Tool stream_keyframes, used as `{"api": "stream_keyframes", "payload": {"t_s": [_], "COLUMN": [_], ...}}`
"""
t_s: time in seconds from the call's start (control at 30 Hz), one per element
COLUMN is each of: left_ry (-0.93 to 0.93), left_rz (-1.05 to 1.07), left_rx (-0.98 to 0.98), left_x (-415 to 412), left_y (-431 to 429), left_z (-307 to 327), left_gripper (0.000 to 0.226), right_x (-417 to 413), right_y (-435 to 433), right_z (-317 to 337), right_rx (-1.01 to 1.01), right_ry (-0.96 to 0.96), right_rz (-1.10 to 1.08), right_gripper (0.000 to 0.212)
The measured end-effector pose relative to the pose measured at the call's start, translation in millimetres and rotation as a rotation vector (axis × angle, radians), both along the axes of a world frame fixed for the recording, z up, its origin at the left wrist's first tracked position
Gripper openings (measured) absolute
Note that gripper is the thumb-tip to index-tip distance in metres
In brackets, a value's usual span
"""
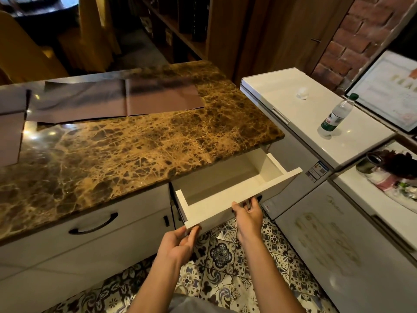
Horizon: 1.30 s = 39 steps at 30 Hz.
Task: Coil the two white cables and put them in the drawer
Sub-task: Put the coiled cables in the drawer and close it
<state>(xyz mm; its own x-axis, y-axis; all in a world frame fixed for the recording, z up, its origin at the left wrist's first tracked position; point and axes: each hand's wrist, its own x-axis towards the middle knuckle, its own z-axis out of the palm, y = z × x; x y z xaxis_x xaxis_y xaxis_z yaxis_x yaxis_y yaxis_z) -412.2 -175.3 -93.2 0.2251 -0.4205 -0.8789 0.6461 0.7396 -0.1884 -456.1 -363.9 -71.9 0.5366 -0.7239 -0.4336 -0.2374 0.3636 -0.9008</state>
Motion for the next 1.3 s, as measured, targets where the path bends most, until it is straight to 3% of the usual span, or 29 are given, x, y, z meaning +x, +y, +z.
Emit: {"api": "stream_keyframes", "payload": {"t_s": [1.03,1.3], "left_ry": [0.011,0.084], "left_rz": [0.011,0.122], "left_rx": [-0.042,-0.092], "left_x": [60,75], "left_y": [2,8], "left_z": [-8,-5], "left_gripper": [0.041,0.061], "right_x": [58,76], "right_y": [0,-3], "right_z": [-3,-5], "right_rx": [0.027,0.068], "right_ry": [-0.007,-0.004], "right_rz": [-0.03,-0.049], "right_gripper": [0.08,0.084]}}
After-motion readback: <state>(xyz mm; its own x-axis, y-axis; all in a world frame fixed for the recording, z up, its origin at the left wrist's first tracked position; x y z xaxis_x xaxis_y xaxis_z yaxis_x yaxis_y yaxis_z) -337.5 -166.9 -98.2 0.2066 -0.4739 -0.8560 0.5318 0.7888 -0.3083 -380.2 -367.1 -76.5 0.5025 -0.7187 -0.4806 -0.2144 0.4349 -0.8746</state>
